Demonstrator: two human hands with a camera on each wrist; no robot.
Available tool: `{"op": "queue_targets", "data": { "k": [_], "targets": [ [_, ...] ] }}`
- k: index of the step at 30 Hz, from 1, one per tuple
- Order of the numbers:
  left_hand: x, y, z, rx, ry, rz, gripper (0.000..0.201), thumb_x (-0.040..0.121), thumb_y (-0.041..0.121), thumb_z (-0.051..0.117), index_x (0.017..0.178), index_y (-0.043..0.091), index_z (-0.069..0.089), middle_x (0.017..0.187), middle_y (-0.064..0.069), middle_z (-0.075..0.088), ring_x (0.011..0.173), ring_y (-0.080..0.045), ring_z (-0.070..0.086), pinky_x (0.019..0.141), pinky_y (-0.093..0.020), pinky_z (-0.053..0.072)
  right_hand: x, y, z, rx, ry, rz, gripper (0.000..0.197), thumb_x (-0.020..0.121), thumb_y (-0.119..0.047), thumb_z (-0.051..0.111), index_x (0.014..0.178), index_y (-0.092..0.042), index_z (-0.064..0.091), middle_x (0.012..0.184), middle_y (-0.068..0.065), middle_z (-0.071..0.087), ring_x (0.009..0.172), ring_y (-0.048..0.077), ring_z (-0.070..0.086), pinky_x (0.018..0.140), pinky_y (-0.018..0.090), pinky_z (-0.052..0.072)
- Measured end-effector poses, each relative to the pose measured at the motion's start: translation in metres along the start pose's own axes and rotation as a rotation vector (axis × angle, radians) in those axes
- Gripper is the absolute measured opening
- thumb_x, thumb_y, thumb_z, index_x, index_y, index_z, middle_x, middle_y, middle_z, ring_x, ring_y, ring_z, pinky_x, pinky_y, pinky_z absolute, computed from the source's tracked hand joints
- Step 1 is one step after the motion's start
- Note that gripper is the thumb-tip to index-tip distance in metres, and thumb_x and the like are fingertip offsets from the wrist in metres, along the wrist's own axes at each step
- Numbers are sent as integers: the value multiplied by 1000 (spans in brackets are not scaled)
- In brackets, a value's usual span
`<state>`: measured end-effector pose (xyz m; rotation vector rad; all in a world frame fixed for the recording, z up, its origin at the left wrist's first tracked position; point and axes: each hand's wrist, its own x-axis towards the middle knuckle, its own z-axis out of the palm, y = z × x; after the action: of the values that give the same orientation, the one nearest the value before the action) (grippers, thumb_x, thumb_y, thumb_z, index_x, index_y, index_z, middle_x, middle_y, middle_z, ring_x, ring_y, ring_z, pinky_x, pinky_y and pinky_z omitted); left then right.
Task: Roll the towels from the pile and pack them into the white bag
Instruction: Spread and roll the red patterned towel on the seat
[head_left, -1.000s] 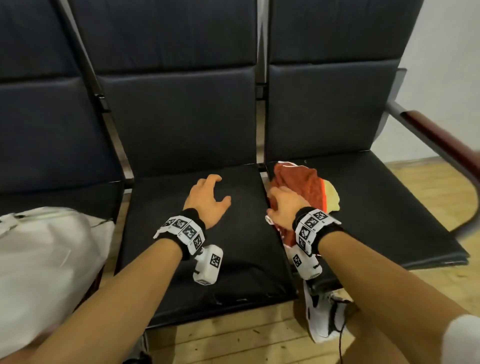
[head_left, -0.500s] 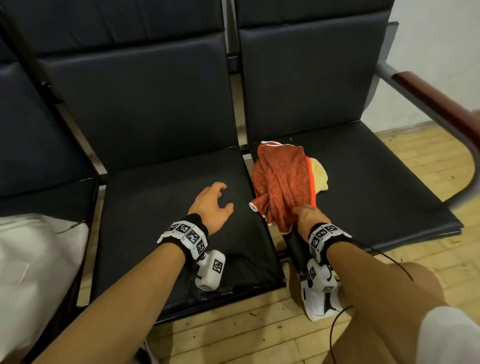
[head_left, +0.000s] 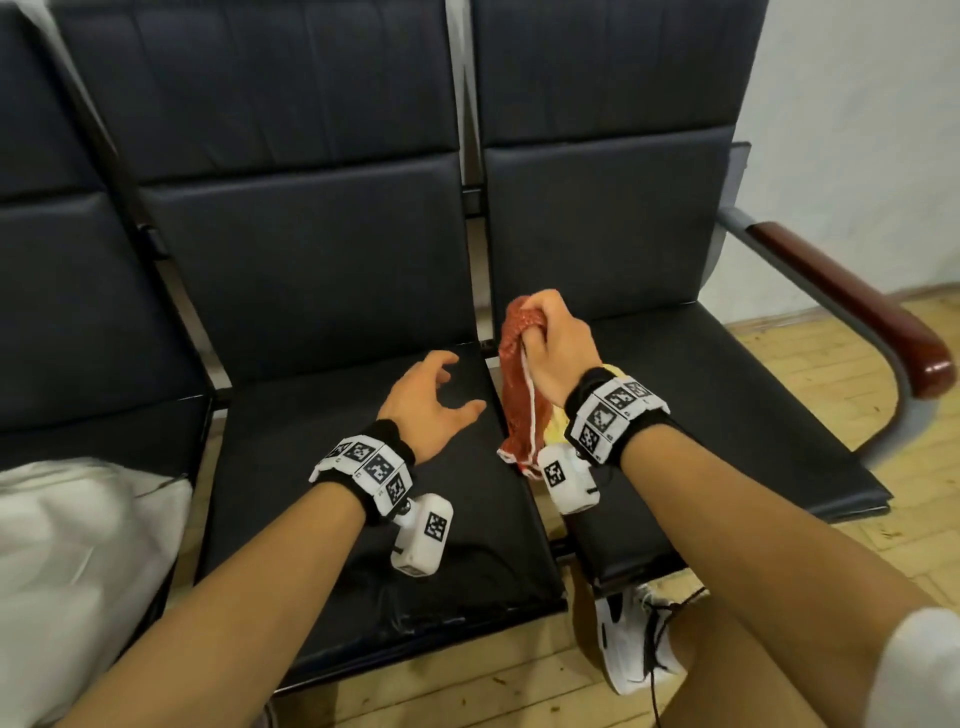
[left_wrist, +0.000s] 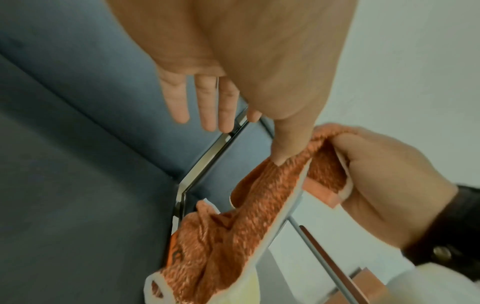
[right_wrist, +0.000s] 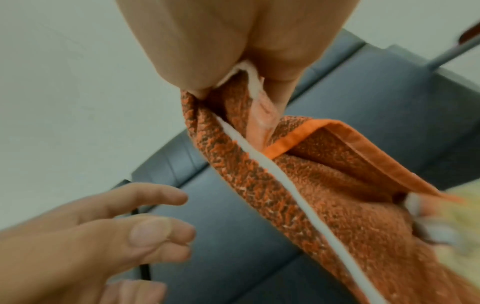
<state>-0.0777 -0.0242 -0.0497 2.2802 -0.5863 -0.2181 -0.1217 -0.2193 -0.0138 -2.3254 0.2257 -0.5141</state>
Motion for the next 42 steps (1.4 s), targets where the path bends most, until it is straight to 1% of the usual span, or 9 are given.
{"op": "queue_targets", "data": {
  "k": [8, 17, 20, 22, 24, 27, 31, 38, 42],
  "targets": [
    [-15, 19, -65, -156, 125, 74, 77, 71, 44, 86, 133, 28, 44, 118, 10, 60, 108, -7, 57, 88, -23, 43, 25, -125, -1, 122, -62, -282, 11, 96, -17, 47, 100, -27, 48, 83, -1, 65, 74, 15, 63, 69, 32, 50],
    [-48, -20, -170, -115, 477, -53, 15, 89, 7, 55, 94, 21, 58, 81, 6, 64, 73, -10, 60, 67, -27, 44, 33, -234, 16, 187, -63, -428, 29, 84, 3, 46, 95, -23, 47, 72, -4, 54, 58, 5, 50, 60, 25, 43],
    [-59, -40, -214, -112, 705, -95, 17, 87, 7, 54, 87, 24, 57, 82, 4, 63, 80, -20, 61, 73, -29, 43, 31, -261, 20, 274, -90, -439, 33, 84, 11, 42, 99, -18, 48, 84, 6, 58, 63, -5, 55, 58, 8, 45],
    [-66, -50, -241, -113, 780, -150, 15, 88, 10, 54, 91, 24, 59, 88, 4, 65, 88, -23, 62, 79, -33, 47, 32, -270, 30, 237, -83, -456, 37, 85, 7, 45, 110, -20, 49, 95, 5, 64, 77, 3, 61, 70, 19, 52],
    [-71, -58, -259, -90, 758, -222, 17, 85, 19, 58, 102, 22, 60, 97, 1, 65, 95, -27, 62, 85, -35, 48, 33, -273, 43, 207, -103, -450, 42, 86, 2, 48, 121, -22, 48, 102, 3, 66, 83, 14, 63, 75, 26, 51],
    [-80, -62, -264, -61, 592, -220, 66, 66, 47, 68, 126, 23, 53, 119, -6, 58, 108, -26, 59, 95, -40, 49, 30, -271, 60, 156, -174, -404, 29, 90, -7, 57, 114, -23, 52, 88, 0, 68, 74, 6, 56, 66, 15, 43],
    [-88, -45, -243, -84, 442, 54, 82, 75, 31, 85, 144, 31, 39, 131, 5, 50, 117, -8, 51, 94, -27, 45, 22, -268, 79, 23, -309, -382, 24, 81, -20, 74, 78, -28, 52, 72, -5, 63, 67, 7, 56, 62, 19, 40],
    [-74, -24, -234, 26, 294, 155, 35, 77, 12, 81, 105, 27, 66, 80, 6, 65, 65, 1, 60, 70, -24, 50, 16, -247, 75, 86, -266, -322, 26, 73, -14, 77, 73, -25, 54, 70, -3, 68, 68, 10, 63, 60, 25, 50],
    [-67, -20, -226, 71, 304, 180, 21, 84, 7, 67, 94, 26, 66, 81, -2, 62, 72, -11, 57, 72, -29, 46, 15, -237, 67, 87, -267, -325, 21, 75, -16, 75, 76, -28, 58, 73, -5, 68, 68, 7, 64, 61, 21, 49]
  ]
}}
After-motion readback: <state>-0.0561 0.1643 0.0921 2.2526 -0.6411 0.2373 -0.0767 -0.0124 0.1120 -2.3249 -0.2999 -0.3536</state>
